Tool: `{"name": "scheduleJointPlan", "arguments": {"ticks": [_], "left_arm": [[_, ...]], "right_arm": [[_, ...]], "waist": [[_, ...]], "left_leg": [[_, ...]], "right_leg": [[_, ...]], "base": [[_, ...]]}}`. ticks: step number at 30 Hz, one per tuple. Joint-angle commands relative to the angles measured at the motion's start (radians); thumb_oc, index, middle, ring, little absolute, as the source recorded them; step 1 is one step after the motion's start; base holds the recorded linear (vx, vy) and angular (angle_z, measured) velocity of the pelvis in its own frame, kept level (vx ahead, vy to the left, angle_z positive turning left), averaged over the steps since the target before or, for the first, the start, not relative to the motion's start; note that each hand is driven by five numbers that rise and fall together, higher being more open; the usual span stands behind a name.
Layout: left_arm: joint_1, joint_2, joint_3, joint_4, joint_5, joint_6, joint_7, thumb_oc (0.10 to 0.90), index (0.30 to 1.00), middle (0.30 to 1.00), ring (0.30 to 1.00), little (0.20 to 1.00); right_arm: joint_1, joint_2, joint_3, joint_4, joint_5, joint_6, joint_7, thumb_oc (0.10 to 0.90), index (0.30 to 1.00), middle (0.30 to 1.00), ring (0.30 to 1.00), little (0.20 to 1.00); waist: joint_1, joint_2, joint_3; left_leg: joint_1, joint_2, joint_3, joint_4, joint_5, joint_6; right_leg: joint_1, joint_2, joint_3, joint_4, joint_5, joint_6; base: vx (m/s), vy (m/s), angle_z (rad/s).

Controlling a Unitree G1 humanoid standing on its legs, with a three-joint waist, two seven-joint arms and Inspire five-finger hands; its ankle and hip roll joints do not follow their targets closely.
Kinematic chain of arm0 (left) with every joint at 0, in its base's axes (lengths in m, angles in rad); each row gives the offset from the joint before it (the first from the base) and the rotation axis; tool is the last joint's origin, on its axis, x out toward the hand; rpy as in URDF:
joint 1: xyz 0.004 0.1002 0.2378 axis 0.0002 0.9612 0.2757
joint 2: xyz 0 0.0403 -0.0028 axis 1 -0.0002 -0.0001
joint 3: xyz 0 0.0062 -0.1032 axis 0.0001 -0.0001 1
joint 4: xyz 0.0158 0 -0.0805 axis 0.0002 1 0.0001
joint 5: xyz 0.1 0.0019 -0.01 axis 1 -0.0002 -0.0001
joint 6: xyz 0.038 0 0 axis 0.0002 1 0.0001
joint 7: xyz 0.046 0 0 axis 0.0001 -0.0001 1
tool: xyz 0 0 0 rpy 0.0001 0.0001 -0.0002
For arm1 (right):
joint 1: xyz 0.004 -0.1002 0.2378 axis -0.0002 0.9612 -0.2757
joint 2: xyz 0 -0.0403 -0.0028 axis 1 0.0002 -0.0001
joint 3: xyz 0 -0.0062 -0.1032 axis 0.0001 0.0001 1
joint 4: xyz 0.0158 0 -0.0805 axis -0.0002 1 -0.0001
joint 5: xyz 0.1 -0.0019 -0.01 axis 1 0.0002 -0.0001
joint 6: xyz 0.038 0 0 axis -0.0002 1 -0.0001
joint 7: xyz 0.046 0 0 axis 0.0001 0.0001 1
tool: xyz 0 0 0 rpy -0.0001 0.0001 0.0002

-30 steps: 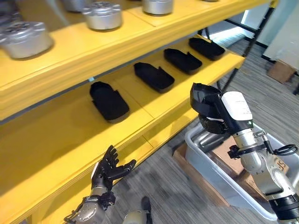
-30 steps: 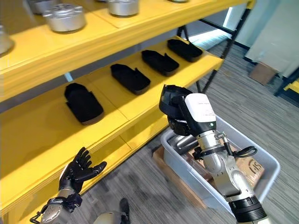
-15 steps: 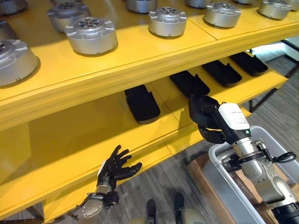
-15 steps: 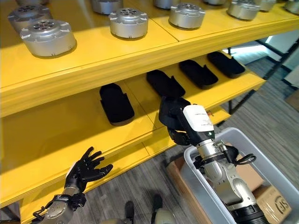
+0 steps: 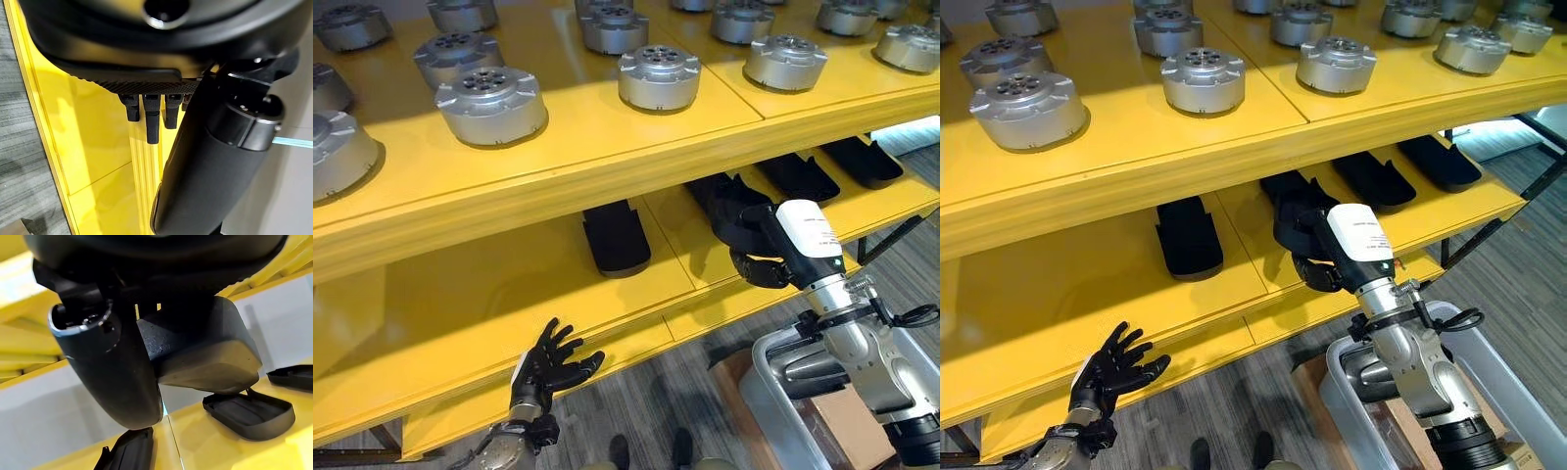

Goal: Move parts from the plastic box to the shelf.

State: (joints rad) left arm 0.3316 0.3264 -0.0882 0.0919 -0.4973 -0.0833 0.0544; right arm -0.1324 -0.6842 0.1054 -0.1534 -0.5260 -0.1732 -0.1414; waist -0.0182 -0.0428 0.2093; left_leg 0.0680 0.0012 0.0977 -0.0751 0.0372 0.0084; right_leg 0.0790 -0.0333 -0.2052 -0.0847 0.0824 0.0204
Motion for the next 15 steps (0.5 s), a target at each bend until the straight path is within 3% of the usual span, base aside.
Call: {"name": "scheduleJointPlan", "arguments": {"ticks": [1, 2, 4, 6, 7, 8, 9, 10, 11, 13, 14, 15], "left_arm": [[-0.107, -0.001, 0.010, -0.096, -0.010, -0.093, -0.006, 0.900, 1.000, 1.000, 1.000, 1.000], [-0.107, -0.001, 0.010, -0.096, -0.010, -0.093, -0.006, 0.900, 1.000, 1.000, 1.000, 1.000], [-0.124, 0.007, -0.003, -0.095, -0.018, -0.093, -0.005, 0.900, 1.000, 1.000, 1.000, 1.000], [-0.132, 0.013, -0.003, -0.094, -0.020, -0.093, -0.002, 0.900, 1.000, 1.000, 1.000, 1.000], [-0.135, 0.019, -0.003, -0.097, -0.021, -0.094, 0.001, 0.900, 1.000, 1.000, 1.000, 1.000], [-0.135, 0.019, -0.002, -0.097, -0.021, -0.094, 0.001, 0.900, 1.000, 1.000, 1.000, 1.000], [-0.135, 0.021, -0.004, -0.102, -0.023, -0.093, 0.004, 0.900, 1.000, 1.000, 1.000, 1.000], [-0.139, 0.027, -0.011, -0.105, -0.031, -0.094, 0.007, 0.900, 1.000, 1.000, 1.000, 1.000], [-0.139, 0.025, -0.011, -0.105, -0.031, -0.094, 0.008, 0.900, 1.000, 1.000, 1.000, 1.000], [-0.157, 0.039, -0.031, -0.106, -0.042, -0.091, 0.013, 0.900, 1.000, 1.000, 1.000, 1.000], [-0.158, 0.038, -0.031, -0.105, -0.042, -0.091, 0.013, 0.900, 1.000, 1.000, 1.000, 1.000], [-0.173, 0.046, -0.046, -0.105, -0.052, -0.092, 0.003, 0.900, 1.000, 1.000, 1.000, 1.000]], "right_arm": [[-0.189, -0.061, -0.071, -0.102, 0.049, -0.076, -0.097, 0.400, 0.300, 0.300, 0.300, 0.300], [-0.189, -0.061, -0.071, -0.102, 0.049, -0.076, -0.097, 0.400, 0.300, 0.300, 0.300, 0.300], [-0.230, -0.091, -0.071, -0.115, 0.042, -0.079, -0.116, 0.400, 0.300, 0.300, 0.300, 0.300], [-0.259, -0.101, -0.062, -0.114, 0.038, -0.078, -0.127, 0.400, 0.300, 0.300, 0.300, 0.300], [-0.274, -0.104, -0.055, -0.116, 0.044, -0.079, -0.136, 0.400, 0.300, 0.300, 0.300, 0.300], [-0.274, -0.104, -0.056, -0.116, 0.044, -0.079, -0.136, 0.400, 0.300, 0.300, 0.300, 0.300], [-0.279, -0.108, -0.056, -0.126, 0.050, -0.081, -0.139, 0.400, 0.300, 0.300, 0.300, 0.300], [-0.294, -0.120, -0.054, -0.132, 0.063, -0.083, -0.147, 0.400, 0.300, 0.300, 0.300, 0.300], [-0.296, -0.121, -0.053, -0.131, 0.064, -0.083, -0.148, 0.400, 0.300, 0.300, 0.300, 0.300], [-0.312, -0.155, -0.056, -0.124, 0.071, -0.077, -0.165, 0.400, 0.300, 0.300, 0.300, 0.300], [-0.312, -0.156, -0.055, -0.123, 0.071, -0.078, -0.166, 0.400, 0.300, 0.300, 0.300, 0.300], [-0.319, -0.177, -0.054, -0.107, 0.055, -0.066, -0.165, 0.400, 0.300, 0.300, 0.300, 0.300]], "waist": [[0.013, -0.019, -0.094], [0.011, -0.019, -0.094], [0.011, -0.027, -0.058], [0.006, -0.031, -0.051], [0.010, -0.031, -0.053], [0.009, -0.032, -0.054], [0.008, -0.030, -0.060], [0.002, -0.019, -0.071], [-0.002, -0.017, -0.072], [-0.009, 0.014, -0.075], [-0.010, 0.015, -0.076], [-0.012, 0.033, -0.082]], "left_leg": [[-0.055, 0.134, 0.042, 0.161, -0.056, -0.091], [-0.057, 0.134, 0.040, 0.164, -0.057, -0.091], [-0.122, 0.149, 0.041, 0.293, -0.078, -0.098], [-0.132, 0.202, 0.057, 0.334, -0.071, -0.102], [-0.114, 0.267, 0.039, 0.326, -0.042, -0.114], [-0.116, 0.265, 0.039, 0.322, -0.035, -0.113], [-0.107, 0.305, 0.027, 0.299, 0.003, -0.121], [-0.093, 0.375, 0.023, 0.245, 0.081, -0.135], [-0.089, 0.376, 0.021, 0.229, 0.092, -0.138], [-0.086, 0.455, 0.037, 0.111, 0.198, -0.171], [-0.084, 0.454, 0.038, 0.104, 0.202, -0.172], [-0.075, 0.456, 0.072, 0.065, 0.177, -0.184]], "right_leg": [[-0.036, -0.022, -0.035, 0.099, -0.119, 0.033], [-0.036, -0.022, -0.036, 0.099, -0.119, 0.033], [-0.044, -0.031, -0.058, 0.121, -0.127, 0.014], [-0.060, -0.031, -0.071, 0.148, -0.134, 0.003], [-0.061, -0.029, -0.071, 0.169, -0.150, 0.001], [-0.063, -0.030, -0.073, 0.167, -0.147, 0.000], [-0.066, -0.035, -0.079, 0.182, -0.157, 0.002], [-0.076, -0.046, -0.096, 0.211, -0.173, 0.011], [-0.080, -0.044, -0.100, 0.218, -0.178, 0.008], [-0.120, -0.083, -0.136, 0.316, -0.220, 0.017], [-0.122, -0.085, -0.137, 0.322, -0.223, 0.016], [-0.135, -0.113, -0.157, 0.362, -0.236, 0.029]], "base": [[-0.05, -0.092, 0.14], [-0.12, -0.131, 0.26], [-0.15, -0.121, 0.30], [-0.06, -0.030, 0.30], [-0.01, 0.007, 0.37], [0.02, 0.044, 0.39], [0.02, 0.121, 0.29], [0.03, 0.108, 0.33], [0.03, 0.173, 0.25], [0.03, 0.233, 0.34], [0.06, 0.330, 0.51], [0.03, 0.181, 0.57]]}}
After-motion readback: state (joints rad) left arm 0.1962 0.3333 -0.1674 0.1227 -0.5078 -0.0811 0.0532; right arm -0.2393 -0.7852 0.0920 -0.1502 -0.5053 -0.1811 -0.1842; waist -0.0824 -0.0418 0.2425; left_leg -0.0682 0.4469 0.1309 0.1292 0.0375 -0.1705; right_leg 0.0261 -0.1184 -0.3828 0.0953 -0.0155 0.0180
